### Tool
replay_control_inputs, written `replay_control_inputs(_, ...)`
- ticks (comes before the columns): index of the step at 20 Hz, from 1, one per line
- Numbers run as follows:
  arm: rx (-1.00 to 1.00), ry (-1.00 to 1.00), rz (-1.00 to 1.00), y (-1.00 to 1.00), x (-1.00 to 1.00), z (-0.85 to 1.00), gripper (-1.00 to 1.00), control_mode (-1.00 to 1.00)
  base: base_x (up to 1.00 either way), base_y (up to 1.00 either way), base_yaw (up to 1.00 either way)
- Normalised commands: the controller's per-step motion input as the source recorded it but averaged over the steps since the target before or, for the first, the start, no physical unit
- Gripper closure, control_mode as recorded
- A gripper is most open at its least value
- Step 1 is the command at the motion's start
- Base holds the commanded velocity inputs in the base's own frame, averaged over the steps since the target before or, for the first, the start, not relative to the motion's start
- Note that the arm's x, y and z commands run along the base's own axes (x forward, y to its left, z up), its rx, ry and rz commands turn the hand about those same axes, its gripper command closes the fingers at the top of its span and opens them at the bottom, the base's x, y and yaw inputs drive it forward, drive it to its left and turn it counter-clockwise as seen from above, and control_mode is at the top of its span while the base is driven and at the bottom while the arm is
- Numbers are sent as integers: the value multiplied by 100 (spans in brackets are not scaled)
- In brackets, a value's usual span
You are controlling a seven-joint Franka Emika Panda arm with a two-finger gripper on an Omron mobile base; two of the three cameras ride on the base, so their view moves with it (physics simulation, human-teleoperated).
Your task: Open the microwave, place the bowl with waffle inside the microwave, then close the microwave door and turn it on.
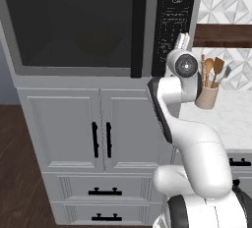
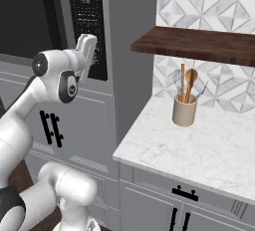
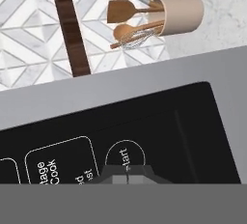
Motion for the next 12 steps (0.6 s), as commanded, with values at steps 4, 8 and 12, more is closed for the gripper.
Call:
replay_control_inputs(4,0,4,0,-32,95,-34,100,-100,0,0,0)
replay_control_inputs(8,0,2,16,-77,100,-89,100,-100,0,0,0)
replay_control_inputs(12,0,1,30,-93,100,-100,100,-100,0,0,0)
